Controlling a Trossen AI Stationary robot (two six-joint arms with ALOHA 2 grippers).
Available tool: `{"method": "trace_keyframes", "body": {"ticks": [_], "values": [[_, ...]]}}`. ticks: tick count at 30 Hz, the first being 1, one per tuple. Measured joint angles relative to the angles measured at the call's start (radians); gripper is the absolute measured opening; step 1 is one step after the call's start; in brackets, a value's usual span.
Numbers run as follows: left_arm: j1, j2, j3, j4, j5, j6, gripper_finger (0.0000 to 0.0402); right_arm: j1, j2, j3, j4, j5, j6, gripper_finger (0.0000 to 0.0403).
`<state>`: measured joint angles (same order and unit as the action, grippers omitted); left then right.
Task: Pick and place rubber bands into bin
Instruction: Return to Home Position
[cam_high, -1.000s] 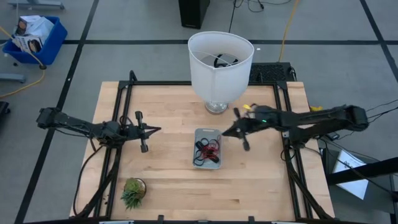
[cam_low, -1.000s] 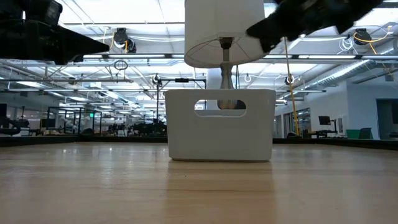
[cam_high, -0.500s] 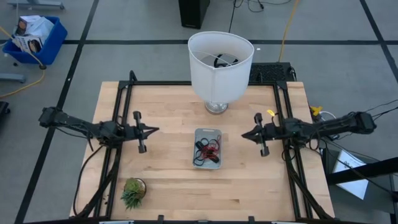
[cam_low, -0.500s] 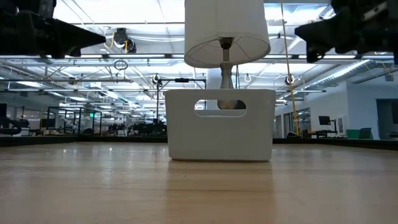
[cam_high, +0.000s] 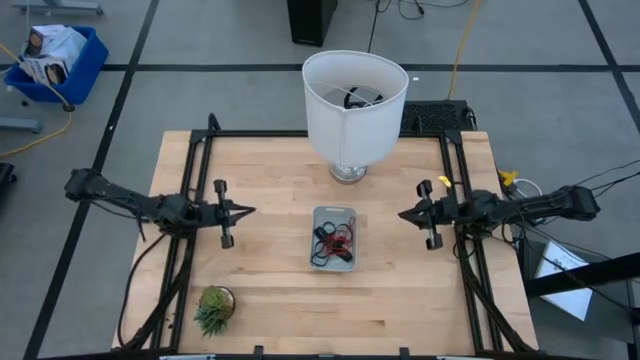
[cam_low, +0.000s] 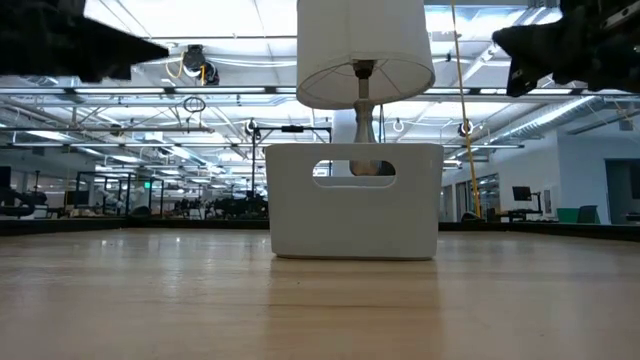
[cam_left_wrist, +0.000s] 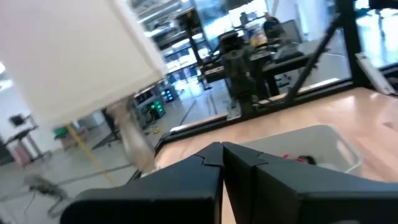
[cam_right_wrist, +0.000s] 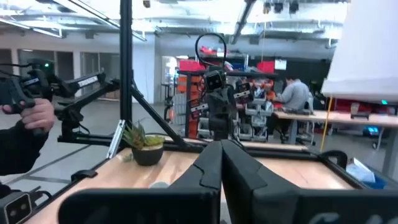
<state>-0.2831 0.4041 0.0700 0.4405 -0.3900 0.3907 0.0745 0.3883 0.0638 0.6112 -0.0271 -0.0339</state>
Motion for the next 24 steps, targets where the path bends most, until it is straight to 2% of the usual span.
{"method": "trace_keyframes", "body": {"ticks": [6, 10, 14, 18, 22, 24], "values": [[-0.174, -0.001, 0.112, -0.169, -0.110, 0.090, 0.0004, 0.032, -0.112, 0.005, -0.092, 0.000, -0.027, 0.0000], [-0.228, -0.017, 0.109, -0.104, -0.131, 0.225, 0.0003, 0.039, -0.184, 0.007, -0.178, 0.010, -0.051, 0.0000], [-0.157, -0.044, 0.108, -0.063, -0.057, 0.257, 0.0002, 0.038, -0.224, 0.007, -0.220, 0.027, -0.067, 0.0000], [-0.036, -0.083, 0.107, -0.092, 0.014, 0.191, 0.0002, 0.038, -0.239, 0.007, -0.219, 0.017, -0.078, 0.0000], [0.023, -0.187, 0.106, -0.153, 0.133, 0.145, 0.0001, 0.039, -0.265, 0.008, -0.202, -0.001, -0.091, 0.0000], [0.025, -0.259, 0.106, -0.202, 0.131, 0.133, 0.0001, 0.039, -0.284, 0.008, -0.196, -0.004, -0.091, 0.0000]]}}
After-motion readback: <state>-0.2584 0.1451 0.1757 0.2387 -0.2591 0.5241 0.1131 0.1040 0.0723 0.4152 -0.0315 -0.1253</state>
